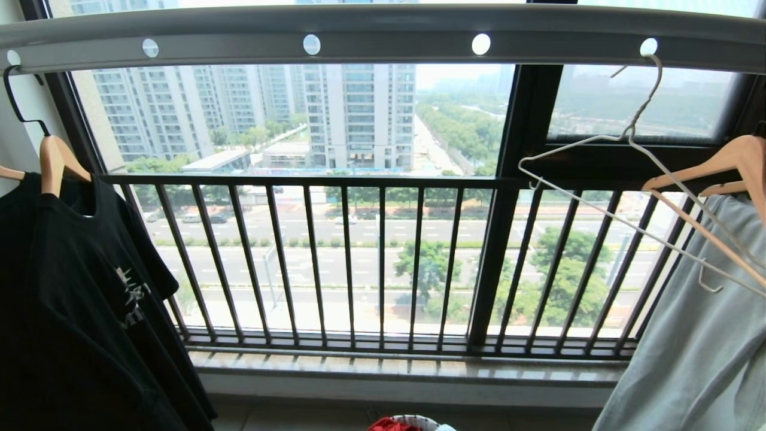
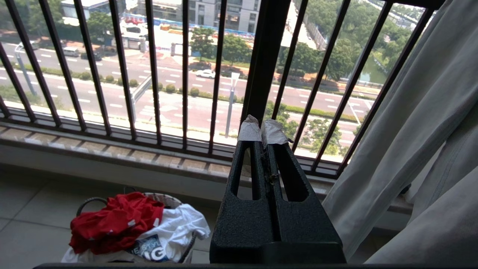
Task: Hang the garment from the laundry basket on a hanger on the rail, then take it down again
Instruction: Pick up the clothes rack on the clothesline
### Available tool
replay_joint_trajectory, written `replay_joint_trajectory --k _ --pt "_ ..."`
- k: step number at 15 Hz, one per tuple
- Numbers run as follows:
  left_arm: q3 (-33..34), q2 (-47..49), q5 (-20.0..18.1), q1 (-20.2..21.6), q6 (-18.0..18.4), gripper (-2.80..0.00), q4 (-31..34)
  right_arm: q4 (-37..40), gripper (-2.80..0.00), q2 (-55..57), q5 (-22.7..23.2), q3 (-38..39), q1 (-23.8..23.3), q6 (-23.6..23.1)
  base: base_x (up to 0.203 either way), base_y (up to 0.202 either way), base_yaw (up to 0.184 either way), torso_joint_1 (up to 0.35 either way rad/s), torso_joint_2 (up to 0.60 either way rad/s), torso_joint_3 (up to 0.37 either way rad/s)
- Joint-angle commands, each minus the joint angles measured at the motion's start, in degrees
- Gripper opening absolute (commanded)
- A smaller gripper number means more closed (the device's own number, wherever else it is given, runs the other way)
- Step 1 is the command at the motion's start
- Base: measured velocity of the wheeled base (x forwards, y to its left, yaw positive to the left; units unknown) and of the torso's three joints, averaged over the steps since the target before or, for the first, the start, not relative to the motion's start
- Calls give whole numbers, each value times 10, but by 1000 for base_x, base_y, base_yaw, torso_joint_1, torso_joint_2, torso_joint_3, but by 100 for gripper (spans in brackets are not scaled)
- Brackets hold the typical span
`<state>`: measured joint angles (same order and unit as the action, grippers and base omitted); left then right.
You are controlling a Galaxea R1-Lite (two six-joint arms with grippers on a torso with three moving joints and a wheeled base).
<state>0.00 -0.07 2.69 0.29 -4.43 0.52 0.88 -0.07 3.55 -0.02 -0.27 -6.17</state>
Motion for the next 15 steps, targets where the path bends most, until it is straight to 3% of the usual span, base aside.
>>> replay_joint_trajectory --k 1,15 --pt "0 1 0 1 -1 -280 0 0 -280 1 1 0 0 0 0 0 0 0 0 0" --pt "0 1 0 0 -1 -280 0 0 -280 0 -5 -2 3 9 0 0 0 0 0 0"
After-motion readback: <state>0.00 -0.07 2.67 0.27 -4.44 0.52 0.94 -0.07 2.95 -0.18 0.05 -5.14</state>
